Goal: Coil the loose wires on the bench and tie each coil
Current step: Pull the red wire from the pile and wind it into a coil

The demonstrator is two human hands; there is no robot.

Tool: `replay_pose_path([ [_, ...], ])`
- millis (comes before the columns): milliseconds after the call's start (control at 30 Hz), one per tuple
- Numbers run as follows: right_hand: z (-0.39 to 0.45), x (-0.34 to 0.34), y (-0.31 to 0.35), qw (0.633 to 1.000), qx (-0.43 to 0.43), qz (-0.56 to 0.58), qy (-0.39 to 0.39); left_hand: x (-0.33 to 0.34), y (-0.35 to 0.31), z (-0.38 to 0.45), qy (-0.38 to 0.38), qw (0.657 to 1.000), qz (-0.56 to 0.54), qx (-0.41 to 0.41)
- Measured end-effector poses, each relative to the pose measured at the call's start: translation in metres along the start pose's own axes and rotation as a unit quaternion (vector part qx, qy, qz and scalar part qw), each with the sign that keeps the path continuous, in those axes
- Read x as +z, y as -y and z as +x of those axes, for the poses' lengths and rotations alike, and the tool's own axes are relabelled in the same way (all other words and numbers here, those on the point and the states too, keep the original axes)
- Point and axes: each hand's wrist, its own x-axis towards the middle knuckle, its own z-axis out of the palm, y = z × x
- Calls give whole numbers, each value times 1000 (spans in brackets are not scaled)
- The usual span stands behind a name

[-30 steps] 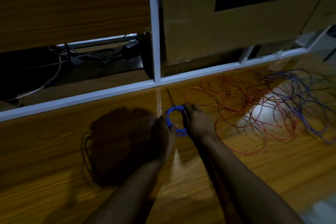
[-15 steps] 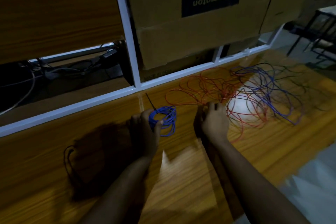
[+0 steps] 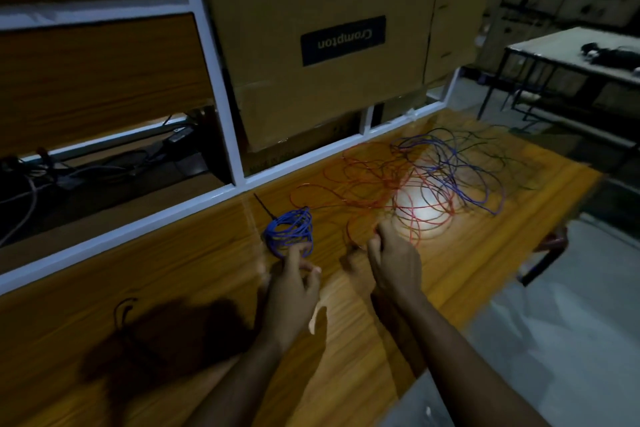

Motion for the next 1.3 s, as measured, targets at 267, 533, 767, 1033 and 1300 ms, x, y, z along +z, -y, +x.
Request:
replay_pose_path([
  [267, -97, -43, 31, 998, -20, -5, -51, -1, -56, -23, 235, 967, -52, 86],
  [533, -140, -90, 19, 994, -58, 94, 25, 25, -109, -55, 253, 906, -336, -33],
  [767, -101, -111, -46, 975, 137, 77, -158, 64, -86, -82, 189, 981, 5, 53],
  [1033, 5, -75, -113, 964, 147, 155, 157, 96, -89, -104, -76, 961, 256, 74],
  [1300, 50, -63, -116, 868, 212, 344, 289, 105, -105, -99, -72, 974, 187, 102],
])
